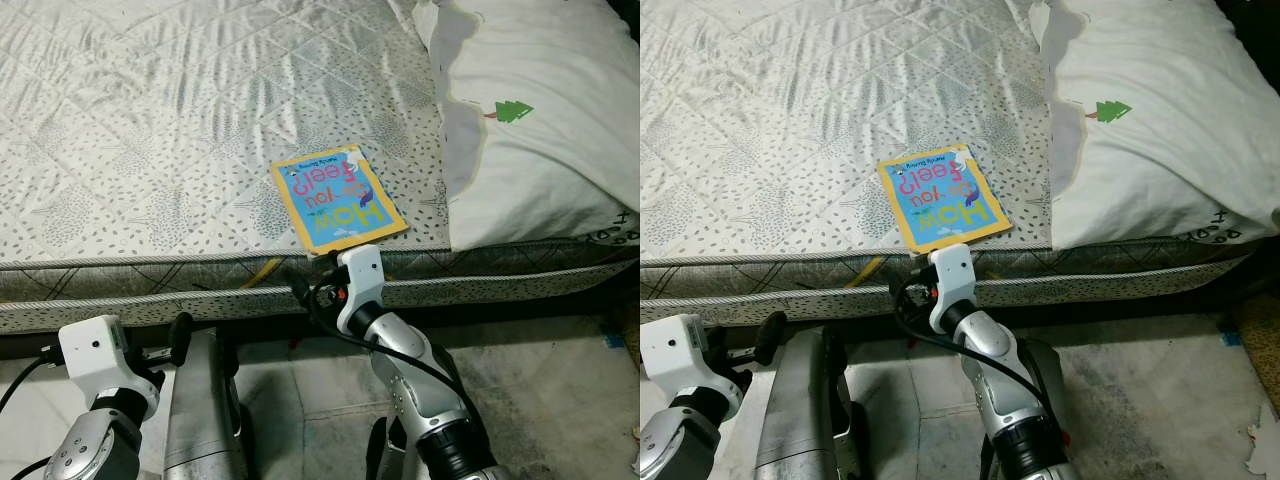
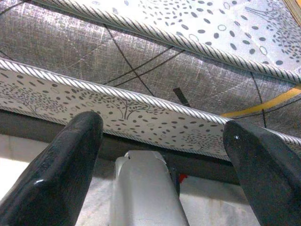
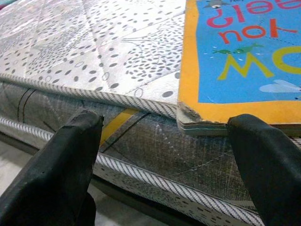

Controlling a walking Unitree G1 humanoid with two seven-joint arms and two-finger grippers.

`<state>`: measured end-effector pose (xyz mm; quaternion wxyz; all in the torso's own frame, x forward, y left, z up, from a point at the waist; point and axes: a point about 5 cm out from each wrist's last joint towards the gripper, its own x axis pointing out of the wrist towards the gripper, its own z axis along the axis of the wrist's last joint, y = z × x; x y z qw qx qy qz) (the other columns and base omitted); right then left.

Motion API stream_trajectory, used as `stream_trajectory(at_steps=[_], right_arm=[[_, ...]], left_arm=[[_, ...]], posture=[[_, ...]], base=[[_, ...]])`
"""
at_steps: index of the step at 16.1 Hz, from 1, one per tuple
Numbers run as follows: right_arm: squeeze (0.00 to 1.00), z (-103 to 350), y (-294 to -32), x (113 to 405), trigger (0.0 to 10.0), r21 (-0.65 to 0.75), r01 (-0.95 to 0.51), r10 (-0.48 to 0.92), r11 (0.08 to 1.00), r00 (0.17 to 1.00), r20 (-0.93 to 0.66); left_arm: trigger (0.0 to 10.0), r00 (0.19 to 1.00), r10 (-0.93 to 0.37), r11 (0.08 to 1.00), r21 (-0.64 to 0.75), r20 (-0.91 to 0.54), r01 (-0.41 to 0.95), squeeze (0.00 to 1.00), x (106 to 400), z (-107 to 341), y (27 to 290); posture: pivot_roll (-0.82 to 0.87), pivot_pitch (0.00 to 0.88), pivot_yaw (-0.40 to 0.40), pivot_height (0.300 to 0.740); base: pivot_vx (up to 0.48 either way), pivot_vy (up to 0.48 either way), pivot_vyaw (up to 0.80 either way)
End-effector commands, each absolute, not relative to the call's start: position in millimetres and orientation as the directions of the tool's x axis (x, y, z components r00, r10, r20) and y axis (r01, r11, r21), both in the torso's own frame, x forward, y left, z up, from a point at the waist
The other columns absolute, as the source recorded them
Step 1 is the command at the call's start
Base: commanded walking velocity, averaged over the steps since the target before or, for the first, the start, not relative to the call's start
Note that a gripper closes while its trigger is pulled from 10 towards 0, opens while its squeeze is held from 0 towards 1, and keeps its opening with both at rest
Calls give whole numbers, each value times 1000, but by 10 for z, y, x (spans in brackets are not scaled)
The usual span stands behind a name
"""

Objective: Clean up the room

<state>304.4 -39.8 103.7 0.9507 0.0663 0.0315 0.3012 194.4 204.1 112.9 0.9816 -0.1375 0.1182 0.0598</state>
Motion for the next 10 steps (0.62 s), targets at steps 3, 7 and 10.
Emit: stream_trajectory(at_steps=[3,7,10], right_arm=[[0,1020,-352,3047,10000,152,-565,573,811,819,-16],[0,1045,-303,3047,10000,168,-580,588,797,809,-2],[0,1042,-273,3014,10000,188,-603,614,775,790,-1]], left_arm=[[10000,967,64,961,-246,-247,-126,0,1932,1160,2019],[10000,968,58,962,-245,-244,-120,0,1942,1165,2006],[10000,972,47,962,-251,-229,-106,0,1960,1186,1998]], posture=[[109,288,-39,490],[108,286,-42,490],[106,284,-41,490]], base=[[0,0,0],[0,0,0],[0,0,0]])
